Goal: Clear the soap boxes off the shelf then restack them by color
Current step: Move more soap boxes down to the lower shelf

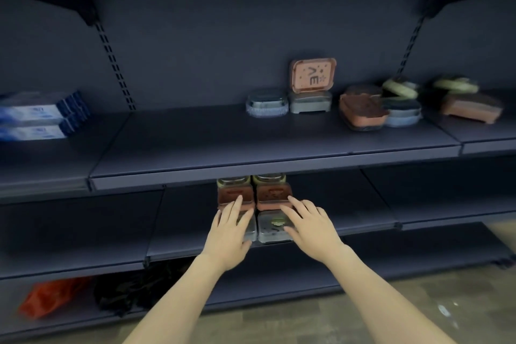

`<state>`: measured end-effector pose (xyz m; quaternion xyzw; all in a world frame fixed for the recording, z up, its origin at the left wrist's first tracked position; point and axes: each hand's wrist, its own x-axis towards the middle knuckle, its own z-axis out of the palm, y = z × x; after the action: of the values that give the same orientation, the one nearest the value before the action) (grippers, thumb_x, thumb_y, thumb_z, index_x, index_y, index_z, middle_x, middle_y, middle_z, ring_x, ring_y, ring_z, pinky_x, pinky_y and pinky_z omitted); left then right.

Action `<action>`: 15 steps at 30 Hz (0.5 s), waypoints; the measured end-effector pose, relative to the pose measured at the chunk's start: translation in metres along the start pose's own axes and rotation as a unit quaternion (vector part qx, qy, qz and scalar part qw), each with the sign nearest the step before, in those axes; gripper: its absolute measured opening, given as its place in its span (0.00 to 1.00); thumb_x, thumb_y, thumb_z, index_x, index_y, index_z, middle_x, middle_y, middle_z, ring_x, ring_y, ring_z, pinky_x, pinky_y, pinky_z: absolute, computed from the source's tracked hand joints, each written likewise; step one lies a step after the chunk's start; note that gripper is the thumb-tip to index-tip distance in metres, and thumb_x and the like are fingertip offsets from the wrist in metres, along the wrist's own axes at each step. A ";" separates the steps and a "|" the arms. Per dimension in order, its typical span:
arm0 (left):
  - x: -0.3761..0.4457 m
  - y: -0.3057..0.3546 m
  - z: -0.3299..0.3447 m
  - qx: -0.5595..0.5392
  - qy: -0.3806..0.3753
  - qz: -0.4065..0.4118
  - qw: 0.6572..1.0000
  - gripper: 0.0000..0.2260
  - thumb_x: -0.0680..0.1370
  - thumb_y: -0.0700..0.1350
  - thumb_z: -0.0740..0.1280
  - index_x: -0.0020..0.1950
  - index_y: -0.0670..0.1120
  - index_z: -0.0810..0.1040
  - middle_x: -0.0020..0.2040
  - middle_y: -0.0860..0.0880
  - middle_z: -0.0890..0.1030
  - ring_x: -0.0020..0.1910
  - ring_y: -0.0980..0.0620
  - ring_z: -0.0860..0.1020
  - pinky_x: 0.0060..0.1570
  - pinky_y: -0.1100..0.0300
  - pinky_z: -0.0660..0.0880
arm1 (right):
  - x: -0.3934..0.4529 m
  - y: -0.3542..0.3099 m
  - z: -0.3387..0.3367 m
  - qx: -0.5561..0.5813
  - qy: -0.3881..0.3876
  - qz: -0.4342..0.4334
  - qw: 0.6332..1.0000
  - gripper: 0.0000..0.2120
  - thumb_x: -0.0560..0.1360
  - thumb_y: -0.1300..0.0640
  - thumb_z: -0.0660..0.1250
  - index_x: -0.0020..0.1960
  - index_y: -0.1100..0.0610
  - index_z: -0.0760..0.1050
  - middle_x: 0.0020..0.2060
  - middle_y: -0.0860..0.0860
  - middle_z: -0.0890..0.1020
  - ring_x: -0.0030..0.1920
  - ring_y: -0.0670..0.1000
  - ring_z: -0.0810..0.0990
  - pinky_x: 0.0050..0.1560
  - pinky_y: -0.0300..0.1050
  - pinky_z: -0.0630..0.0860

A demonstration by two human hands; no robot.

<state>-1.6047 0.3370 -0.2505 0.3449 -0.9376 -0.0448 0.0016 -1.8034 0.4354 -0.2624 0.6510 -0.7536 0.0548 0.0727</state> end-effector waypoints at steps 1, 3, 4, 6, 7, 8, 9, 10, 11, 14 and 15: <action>-0.003 0.004 -0.005 -0.001 0.005 0.003 1.000 0.30 0.80 0.53 0.58 0.78 0.51 0.48 0.77 0.47 0.37 0.76 0.47 0.42 0.73 0.51 0.43 | -0.004 0.000 -0.008 0.003 -0.004 -0.003 1.000 0.23 0.72 0.47 0.70 0.66 0.52 0.73 0.66 0.53 0.74 0.60 0.57 0.76 0.52 0.53 0.76; -0.006 0.012 -0.016 0.000 0.015 0.013 1.000 0.29 0.80 0.53 0.58 0.78 0.51 0.48 0.77 0.46 0.38 0.76 0.47 0.43 0.73 0.50 0.43 | -0.009 0.002 -0.022 0.009 -0.012 -0.004 1.000 0.24 0.79 0.47 0.60 0.73 0.52 0.64 0.73 0.52 0.64 0.70 0.57 0.66 0.64 0.55 0.67; -0.006 0.015 -0.021 0.004 0.018 0.018 1.000 0.29 0.80 0.52 0.58 0.78 0.51 0.48 0.77 0.46 0.38 0.76 0.47 0.43 0.73 0.50 0.43 | -0.010 0.003 -0.027 0.010 -0.008 -0.001 1.000 0.24 0.80 0.47 0.57 0.75 0.51 0.60 0.75 0.52 0.59 0.72 0.56 0.61 0.68 0.54 0.62; -0.004 0.022 -0.033 0.020 0.030 0.022 0.999 0.30 0.80 0.53 0.58 0.78 0.50 0.48 0.77 0.46 0.38 0.76 0.47 0.43 0.73 0.50 0.44 | -0.013 0.006 -0.038 0.008 0.005 0.000 1.000 0.25 0.81 0.47 0.56 0.75 0.51 0.58 0.76 0.51 0.57 0.73 0.56 0.58 0.70 0.54 0.59; -0.002 0.025 -0.040 0.026 0.039 0.024 0.999 0.30 0.80 0.53 0.58 0.78 0.50 0.48 0.77 0.46 0.39 0.76 0.47 0.43 0.73 0.49 0.44 | -0.012 0.010 -0.044 0.003 0.015 -0.002 1.000 0.25 0.80 0.47 0.57 0.75 0.51 0.60 0.75 0.52 0.59 0.73 0.57 0.60 0.69 0.54 0.61; 0.002 0.027 -0.046 0.030 0.049 0.026 0.998 0.30 0.80 0.53 0.58 0.78 0.50 0.48 0.77 0.46 0.39 0.76 0.46 0.43 0.73 0.49 0.44 | -0.010 0.012 -0.050 -0.004 0.020 -0.001 1.000 0.24 0.79 0.48 0.60 0.73 0.52 0.63 0.74 0.53 0.63 0.71 0.58 0.64 0.67 0.55 0.64; 0.005 0.029 -0.053 0.033 0.059 0.028 0.997 0.30 0.80 0.53 0.58 0.78 0.50 0.48 0.77 0.45 0.39 0.76 0.46 0.43 0.74 0.49 0.44 | -0.008 0.015 -0.056 -0.007 0.015 0.001 1.000 0.24 0.77 0.48 0.63 0.71 0.52 0.67 0.72 0.54 0.67 0.69 0.58 0.68 0.64 0.56 0.68; 0.010 0.030 -0.060 0.037 0.067 0.029 0.997 0.29 0.80 0.53 0.58 0.78 0.50 0.49 0.77 0.45 0.39 0.76 0.46 0.43 0.74 0.49 0.44 | -0.005 0.019 -0.061 -0.012 0.020 0.002 1.000 0.24 0.76 0.48 0.64 0.70 0.52 0.68 0.71 0.54 0.68 0.67 0.59 0.70 0.62 0.56 0.69; 0.015 0.031 -0.066 0.042 0.073 0.031 0.996 0.29 0.80 0.53 0.58 0.78 0.50 0.49 0.77 0.45 0.39 0.76 0.46 0.43 0.73 0.49 0.44 | -0.002 0.024 -0.067 -0.014 0.022 0.003 1.000 0.24 0.77 0.48 0.64 0.70 0.52 0.68 0.71 0.54 0.68 0.68 0.59 0.69 0.63 0.56 0.69; 0.032 0.035 -0.083 0.055 0.085 0.032 0.994 0.29 0.81 0.53 0.57 0.78 0.50 0.48 0.77 0.45 0.40 0.76 0.46 0.43 0.74 0.49 0.44 | 0.013 0.039 -0.081 -0.021 0.051 -0.014 0.998 0.24 0.79 0.46 0.60 0.73 0.52 0.64 0.74 0.54 0.62 0.72 0.58 0.63 0.68 0.55 0.62; 0.039 0.037 -0.088 0.059 0.091 0.031 0.994 0.29 0.81 0.53 0.57 0.78 0.50 0.48 0.77 0.45 0.40 0.76 0.46 0.44 0.74 0.49 0.45 | 0.019 0.045 -0.084 -0.024 0.056 -0.016 0.998 0.25 0.79 0.46 0.59 0.74 0.51 0.62 0.75 0.53 0.61 0.73 0.58 0.61 0.69 0.54 0.60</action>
<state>-1.6551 0.3324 -0.1611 0.3174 -0.9449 0.0420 0.0684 -1.8477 0.4386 -0.1754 0.6566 -0.7392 0.0720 0.1312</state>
